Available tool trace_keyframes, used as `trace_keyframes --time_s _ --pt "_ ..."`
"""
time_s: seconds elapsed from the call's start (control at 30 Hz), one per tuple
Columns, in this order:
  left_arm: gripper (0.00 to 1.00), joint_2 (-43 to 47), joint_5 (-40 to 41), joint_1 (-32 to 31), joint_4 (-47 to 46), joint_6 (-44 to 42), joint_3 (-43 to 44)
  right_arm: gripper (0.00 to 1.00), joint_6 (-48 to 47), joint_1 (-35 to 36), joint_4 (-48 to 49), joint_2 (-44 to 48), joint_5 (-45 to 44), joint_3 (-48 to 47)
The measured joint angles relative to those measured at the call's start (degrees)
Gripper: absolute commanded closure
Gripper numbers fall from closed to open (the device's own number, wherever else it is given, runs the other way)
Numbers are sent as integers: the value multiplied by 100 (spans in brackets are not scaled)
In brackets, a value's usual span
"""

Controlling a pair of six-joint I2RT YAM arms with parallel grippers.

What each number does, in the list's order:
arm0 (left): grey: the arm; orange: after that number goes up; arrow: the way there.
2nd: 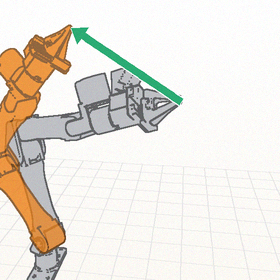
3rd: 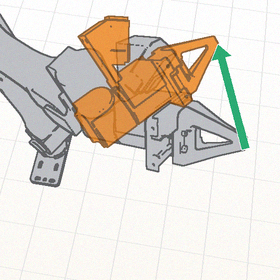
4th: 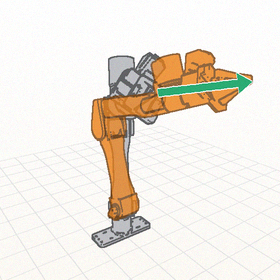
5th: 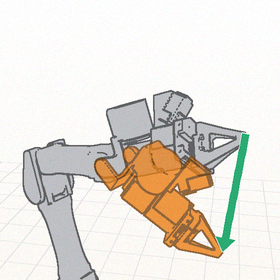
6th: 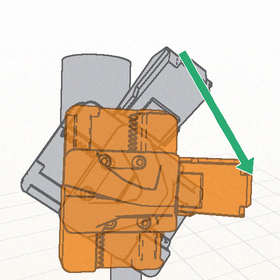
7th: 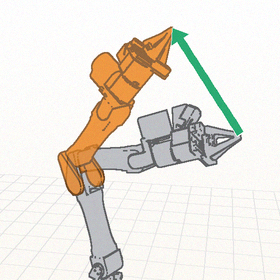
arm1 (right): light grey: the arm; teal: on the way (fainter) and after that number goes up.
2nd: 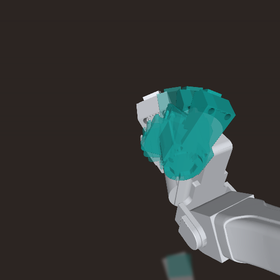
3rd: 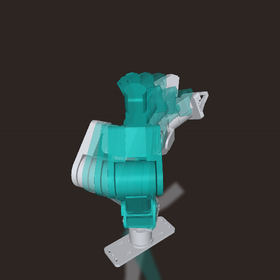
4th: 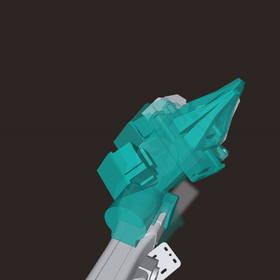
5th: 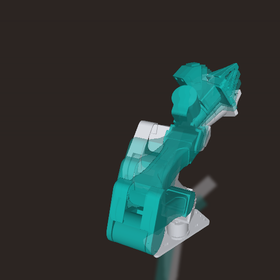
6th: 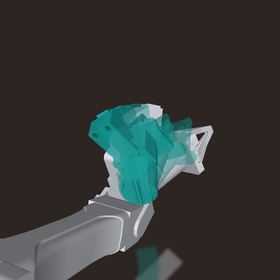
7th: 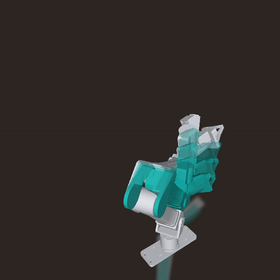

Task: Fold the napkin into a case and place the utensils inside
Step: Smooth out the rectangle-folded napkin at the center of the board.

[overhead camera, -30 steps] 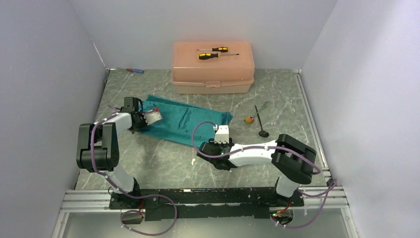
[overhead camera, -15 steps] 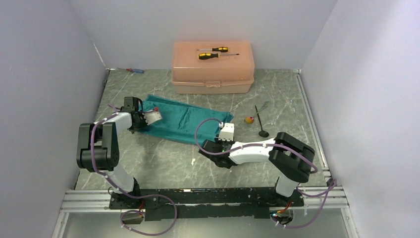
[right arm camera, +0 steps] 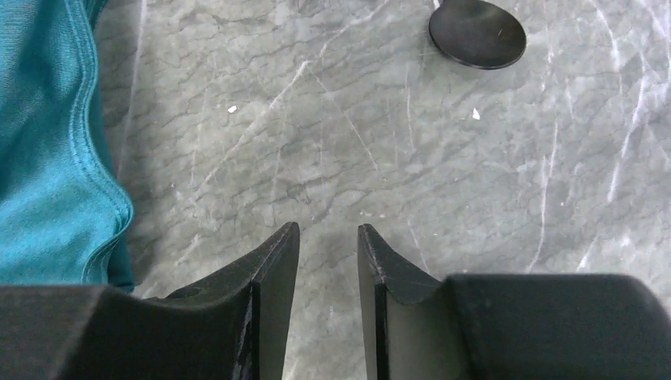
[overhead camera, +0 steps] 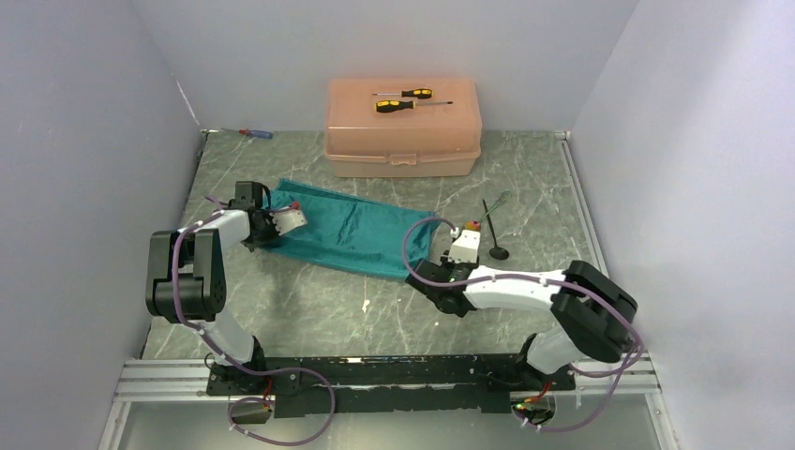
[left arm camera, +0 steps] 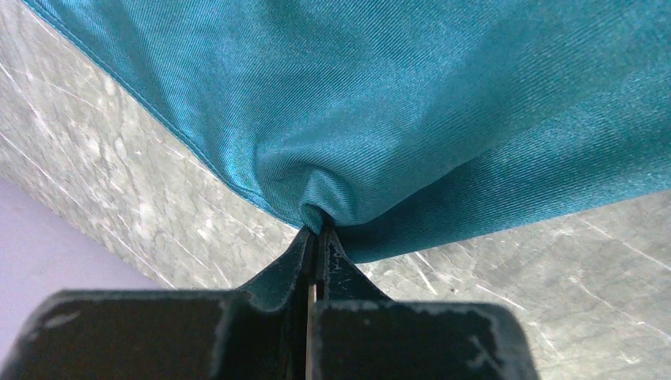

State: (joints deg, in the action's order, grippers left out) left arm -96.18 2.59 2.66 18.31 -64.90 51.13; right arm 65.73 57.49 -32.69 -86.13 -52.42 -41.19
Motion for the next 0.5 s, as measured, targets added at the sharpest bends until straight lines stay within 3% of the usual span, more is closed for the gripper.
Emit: trace_keyframes --time_s 0.13,0.27,0.5 --pt "97 -4 -7 0 50 24 33 48 -278 74 122 485 74 122" --pt "97 -4 -52 7 192 72 87 36 -1091 236 1110 966 822 356" --pt "97 122 -417 59 1023 291 229 33 -1888 -70 2380 1191 2505 579"
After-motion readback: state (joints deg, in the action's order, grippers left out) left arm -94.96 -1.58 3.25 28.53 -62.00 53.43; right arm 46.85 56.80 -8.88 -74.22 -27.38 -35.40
